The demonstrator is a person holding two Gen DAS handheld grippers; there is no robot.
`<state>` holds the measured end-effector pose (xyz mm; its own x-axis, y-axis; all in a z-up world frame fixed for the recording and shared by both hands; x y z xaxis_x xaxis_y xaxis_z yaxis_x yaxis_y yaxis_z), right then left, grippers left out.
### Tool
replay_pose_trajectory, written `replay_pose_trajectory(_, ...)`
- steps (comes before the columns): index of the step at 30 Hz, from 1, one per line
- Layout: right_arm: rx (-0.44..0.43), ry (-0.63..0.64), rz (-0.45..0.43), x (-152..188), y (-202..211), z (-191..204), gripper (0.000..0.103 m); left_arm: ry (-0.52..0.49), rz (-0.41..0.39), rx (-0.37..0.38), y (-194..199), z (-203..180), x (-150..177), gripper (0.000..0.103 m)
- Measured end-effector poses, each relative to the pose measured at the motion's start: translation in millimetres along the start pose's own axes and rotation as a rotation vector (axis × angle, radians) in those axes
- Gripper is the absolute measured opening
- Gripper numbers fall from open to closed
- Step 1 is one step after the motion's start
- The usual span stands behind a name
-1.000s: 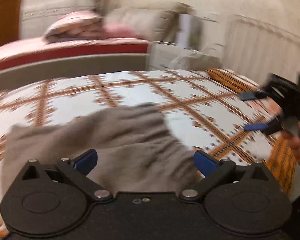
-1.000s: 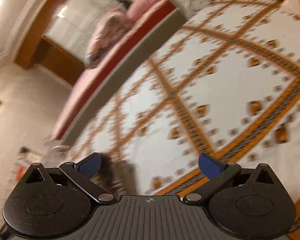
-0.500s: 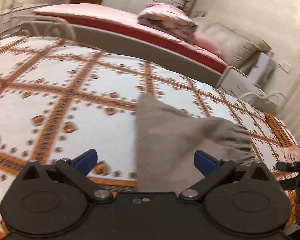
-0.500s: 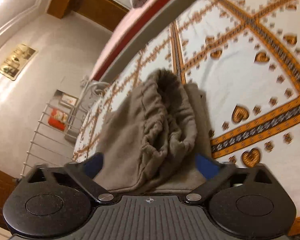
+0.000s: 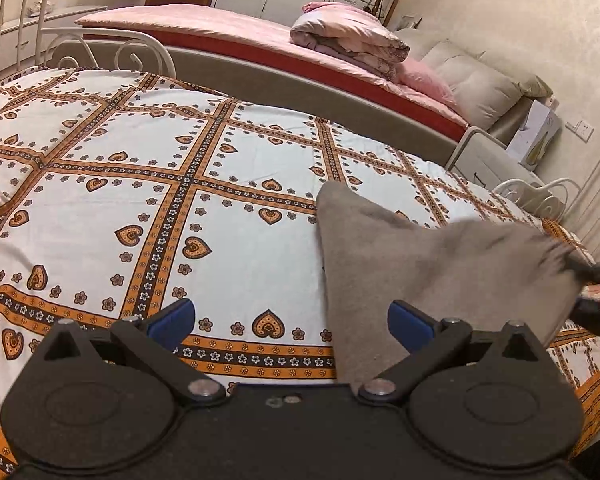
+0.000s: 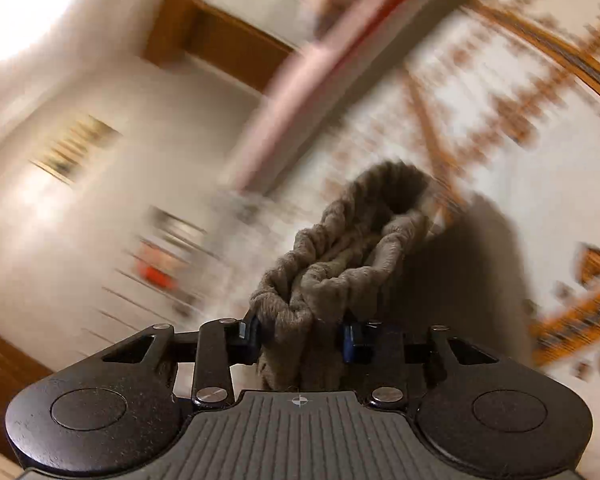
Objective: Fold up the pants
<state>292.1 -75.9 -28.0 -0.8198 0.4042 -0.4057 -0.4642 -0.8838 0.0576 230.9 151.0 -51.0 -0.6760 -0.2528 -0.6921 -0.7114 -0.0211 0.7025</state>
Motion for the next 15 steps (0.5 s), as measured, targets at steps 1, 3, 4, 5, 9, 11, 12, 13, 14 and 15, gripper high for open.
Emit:
replay_pose_trajectory(1,0.005,0.005,-0.024,-1.7,7.1,-1.6,0.037,-0.001,-0.003,-0.001,-0.1,0.7,-0.2,0.097)
replay_pose_trajectory(3,0.261,-0.039,0.021,3.9,13.4,-49.9,0.037,-0.005,0.003,-0.004,-2.4,1.6,0.2,0.097)
replay_pose_trajectory(4,0.396,-0.117,0.092,13.8,14.9,-82.9,0.036,-0.005,0.006,-0.006,-3.5,1.7,0.1,0.097)
replay_pose_trajectory(5,0.390,-0.172,0.085,17.3,18.5,-94.9,0.035,-0.002,0.006,-0.007,-3.8,1.7,0.0,0.097)
replay_pose_trajectory(9,0.319,-0.052,0.101,10.5,16.6,-68.1,0.035,-0.012,0.003,0.000,-6.2,-2.6,1.4,0.097)
replay_pose_trajectory(11,0.333,-0.076,0.109,17.1,18.1,-73.7,0.035,-0.018,0.017,-0.003,-11.1,-4.9,4.5,0.097)
replay_pose_trajectory(12,0.338,-0.074,0.111,17.8,18.2,-76.6,0.036,-0.021,0.025,-0.005,-13.7,-6.0,5.6,0.097)
replay_pose_trajectory(13,0.366,-0.075,0.120,17.9,17.4,-81.3,0.038,-0.025,0.029,-0.007,-15.5,-7.4,6.4,0.097)
replay_pose_trajectory(14,0.382,-0.090,0.126,16.8,18.6,-85.9,0.042,-0.028,0.030,-0.011,-16.6,-8.7,6.9,0.097)
replay_pose_trajectory(15,0.379,-0.104,0.105,12.0,22.4,-85.4,0.044,-0.029,0.031,-0.014,-16.6,-9.8,7.0,0.097)
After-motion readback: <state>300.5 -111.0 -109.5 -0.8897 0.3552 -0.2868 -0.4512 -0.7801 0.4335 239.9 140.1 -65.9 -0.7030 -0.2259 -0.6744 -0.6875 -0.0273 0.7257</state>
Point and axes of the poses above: each gripper's, at about its wrist camera, not at the fingertips, and y roughly against the way its jaws point, z to its left, x to its underside, the point moved 8 cm from there along -y, roughly the way its jaws point, and after that the axes turned 12 degrees about -x, right-handed, at the moved point
